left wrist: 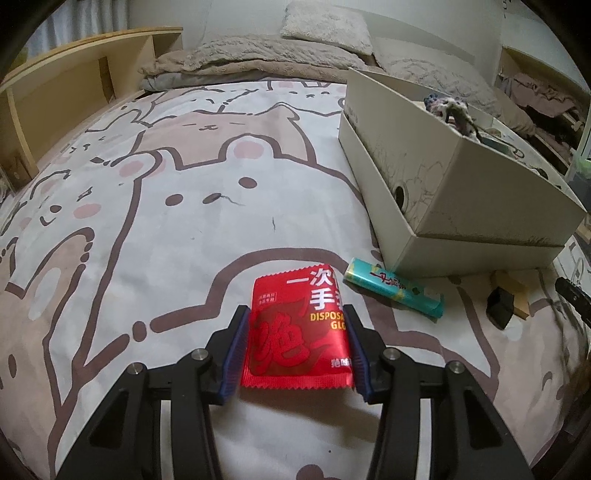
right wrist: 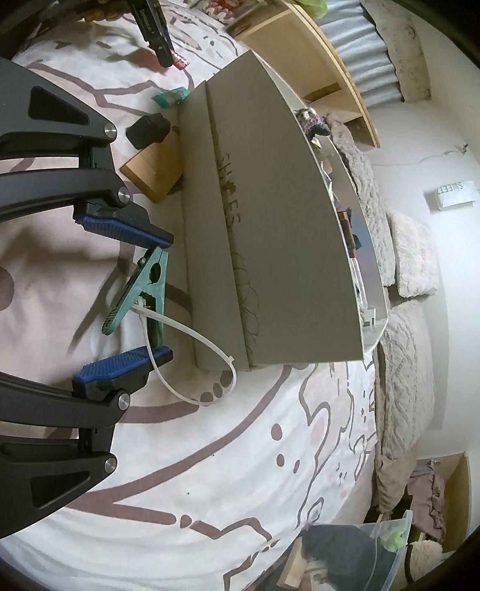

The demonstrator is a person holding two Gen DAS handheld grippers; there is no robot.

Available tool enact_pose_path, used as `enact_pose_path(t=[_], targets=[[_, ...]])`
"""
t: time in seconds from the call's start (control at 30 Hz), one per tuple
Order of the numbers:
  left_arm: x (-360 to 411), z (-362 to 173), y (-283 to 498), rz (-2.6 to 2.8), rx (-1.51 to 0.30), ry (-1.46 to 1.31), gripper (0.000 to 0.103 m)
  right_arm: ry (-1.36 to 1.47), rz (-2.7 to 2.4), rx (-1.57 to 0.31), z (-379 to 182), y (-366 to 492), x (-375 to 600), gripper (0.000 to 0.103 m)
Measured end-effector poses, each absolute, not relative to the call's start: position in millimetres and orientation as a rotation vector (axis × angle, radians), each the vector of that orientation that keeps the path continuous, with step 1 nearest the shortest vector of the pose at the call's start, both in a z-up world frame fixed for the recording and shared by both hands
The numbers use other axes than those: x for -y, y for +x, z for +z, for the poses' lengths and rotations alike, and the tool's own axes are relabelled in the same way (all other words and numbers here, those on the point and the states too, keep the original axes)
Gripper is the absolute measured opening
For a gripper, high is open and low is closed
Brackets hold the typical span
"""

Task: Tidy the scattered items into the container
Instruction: 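Lift the gloves packet and green clip with both tools over the white box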

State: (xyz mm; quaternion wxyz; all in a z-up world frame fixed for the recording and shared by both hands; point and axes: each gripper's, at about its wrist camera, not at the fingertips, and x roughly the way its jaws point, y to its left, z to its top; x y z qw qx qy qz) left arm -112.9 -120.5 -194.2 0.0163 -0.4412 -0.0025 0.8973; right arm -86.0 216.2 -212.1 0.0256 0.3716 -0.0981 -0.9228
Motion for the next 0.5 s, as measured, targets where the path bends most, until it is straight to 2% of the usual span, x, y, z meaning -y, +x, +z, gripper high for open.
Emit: enact_pose_path(t=[0.27, 0.5], targets=[[106, -183, -100, 2.819, -0.083, -1.289, 0.049, 1.150, -2.791, 0.337, -205, -89, -219, 0.055], [81, -173, -83, 2.797, -0.148, -1.216, 0.049, 1.126, -2.739, 0.288, -195, -80, -207, 0.055]])
